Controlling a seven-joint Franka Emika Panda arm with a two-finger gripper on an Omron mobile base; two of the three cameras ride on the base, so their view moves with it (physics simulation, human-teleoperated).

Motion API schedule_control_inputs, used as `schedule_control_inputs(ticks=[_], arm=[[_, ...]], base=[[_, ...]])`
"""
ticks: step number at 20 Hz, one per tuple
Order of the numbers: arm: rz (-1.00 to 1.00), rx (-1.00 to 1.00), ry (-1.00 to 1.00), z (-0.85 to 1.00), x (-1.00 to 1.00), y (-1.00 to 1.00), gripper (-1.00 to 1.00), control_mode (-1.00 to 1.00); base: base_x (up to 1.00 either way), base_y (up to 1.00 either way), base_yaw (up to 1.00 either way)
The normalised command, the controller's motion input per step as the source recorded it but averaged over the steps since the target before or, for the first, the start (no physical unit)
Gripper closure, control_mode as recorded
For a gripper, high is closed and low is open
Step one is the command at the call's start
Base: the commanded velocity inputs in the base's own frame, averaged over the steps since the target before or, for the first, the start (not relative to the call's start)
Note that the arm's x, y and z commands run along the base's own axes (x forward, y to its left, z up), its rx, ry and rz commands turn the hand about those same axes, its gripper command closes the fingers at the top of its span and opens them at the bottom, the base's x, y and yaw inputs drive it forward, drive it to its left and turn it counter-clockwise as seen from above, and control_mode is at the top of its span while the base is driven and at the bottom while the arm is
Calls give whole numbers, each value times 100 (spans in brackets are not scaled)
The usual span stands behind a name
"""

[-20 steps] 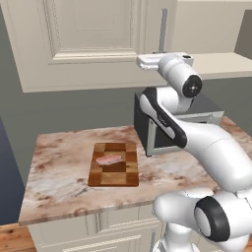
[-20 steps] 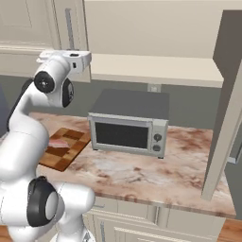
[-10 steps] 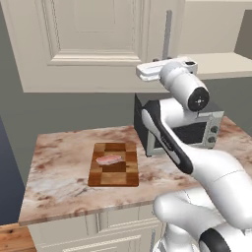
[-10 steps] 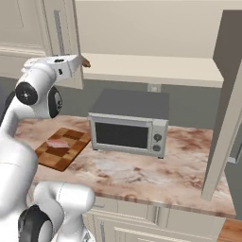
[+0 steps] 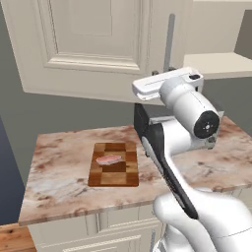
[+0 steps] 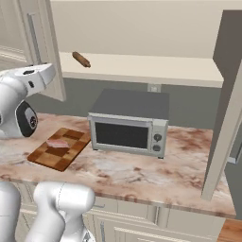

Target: Open the cabinet, retrieve the rolling pin, and place it next to the meat on the cutting board to prepare for tenderizing.

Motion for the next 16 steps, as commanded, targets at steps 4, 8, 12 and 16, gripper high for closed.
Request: schedule_control_inputs(ticks=[4,8,12,16], arm=[[0,-6,0,0,-100,61,100,-100],[0,-4,0,0,-100,63,100,-100],[2,-4,1,-4,-90,50,-100,-100],[5,0,0,0,-44,8,-100,-100]], base=[[0,0,0],[0,0,0],[0,0,0],[0,0,0]])
